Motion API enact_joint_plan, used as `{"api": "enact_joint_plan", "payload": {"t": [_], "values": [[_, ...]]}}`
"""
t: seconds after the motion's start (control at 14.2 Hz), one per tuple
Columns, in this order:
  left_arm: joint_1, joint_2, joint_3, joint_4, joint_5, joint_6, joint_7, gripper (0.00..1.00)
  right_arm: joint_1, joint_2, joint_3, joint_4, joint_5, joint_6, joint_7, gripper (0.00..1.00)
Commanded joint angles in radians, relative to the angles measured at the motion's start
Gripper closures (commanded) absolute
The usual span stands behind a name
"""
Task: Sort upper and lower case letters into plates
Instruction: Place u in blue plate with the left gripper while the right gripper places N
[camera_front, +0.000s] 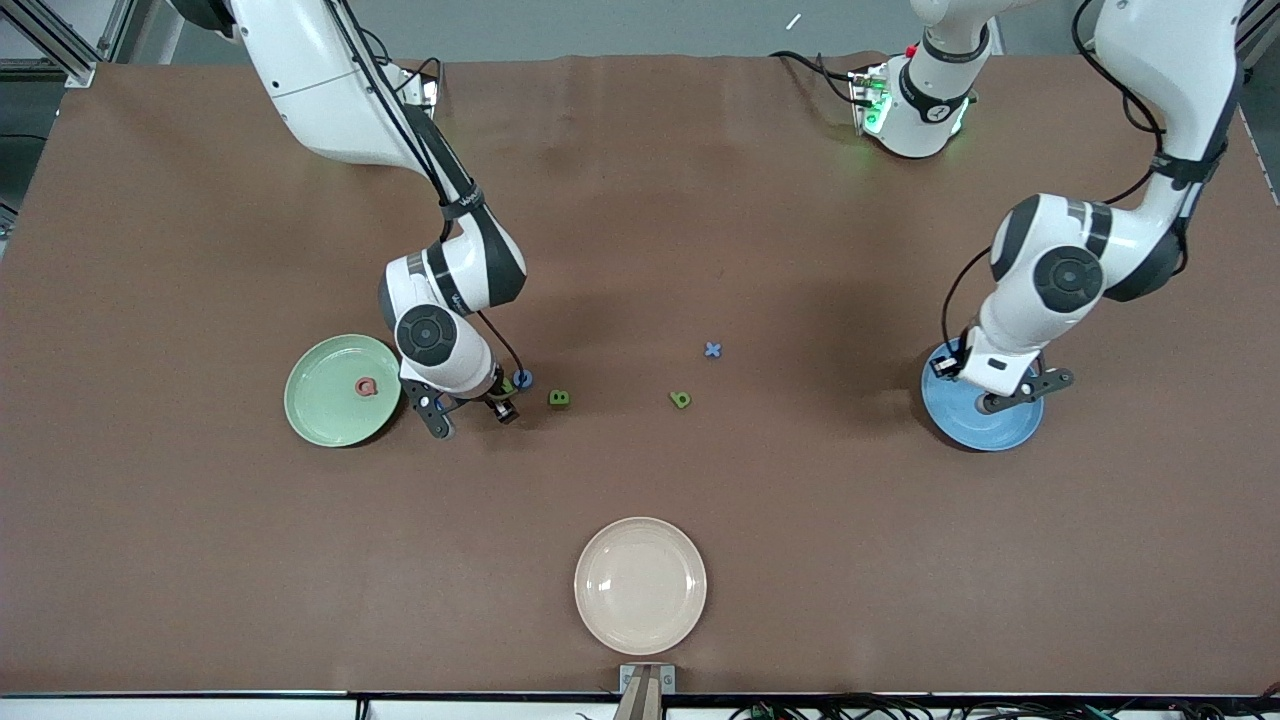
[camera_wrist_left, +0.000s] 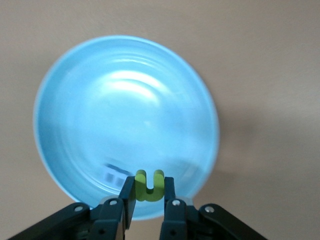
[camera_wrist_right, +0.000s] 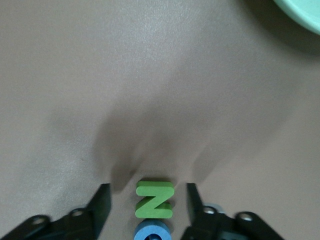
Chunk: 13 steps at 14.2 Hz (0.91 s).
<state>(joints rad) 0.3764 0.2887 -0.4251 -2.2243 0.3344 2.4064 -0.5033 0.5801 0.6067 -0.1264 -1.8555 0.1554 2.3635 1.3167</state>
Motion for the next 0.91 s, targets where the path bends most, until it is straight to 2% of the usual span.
{"api": "enact_joint_plan", "payload": {"t": [0.0, 0.28, 0.63, 0.7, 0.84], "values": [[0.068, -0.014, -0.007, -0.020, 0.015, -0.019, 0.204, 0.96, 0.011, -0.013, -0.004, -0.022, -0.007, 0.005, 0.019, 0.49], [0.156, 0.049, -0.009, -0.020, 0.153, 0.005, 0.286, 0.96, 0.011, -0.010, -0.004, -0.024, -0.008, 0.013, 0.019, 0.50], [0.174, 0.102, -0.011, -0.017, 0.169, 0.074, 0.276, 0.95, 0.012, 0.005, -0.004, -0.024, -0.008, 0.022, 0.019, 0.51], [0.174, 0.109, -0.011, -0.017, 0.169, 0.088, 0.270, 0.95, 0.012, 0.005, -0.004, -0.024, -0.008, 0.022, 0.019, 0.58], [0.173, 0.121, -0.011, -0.018, 0.169, 0.102, 0.267, 0.94, 0.011, 0.005, -0.004, -0.024, -0.008, 0.020, 0.019, 0.84]]}}
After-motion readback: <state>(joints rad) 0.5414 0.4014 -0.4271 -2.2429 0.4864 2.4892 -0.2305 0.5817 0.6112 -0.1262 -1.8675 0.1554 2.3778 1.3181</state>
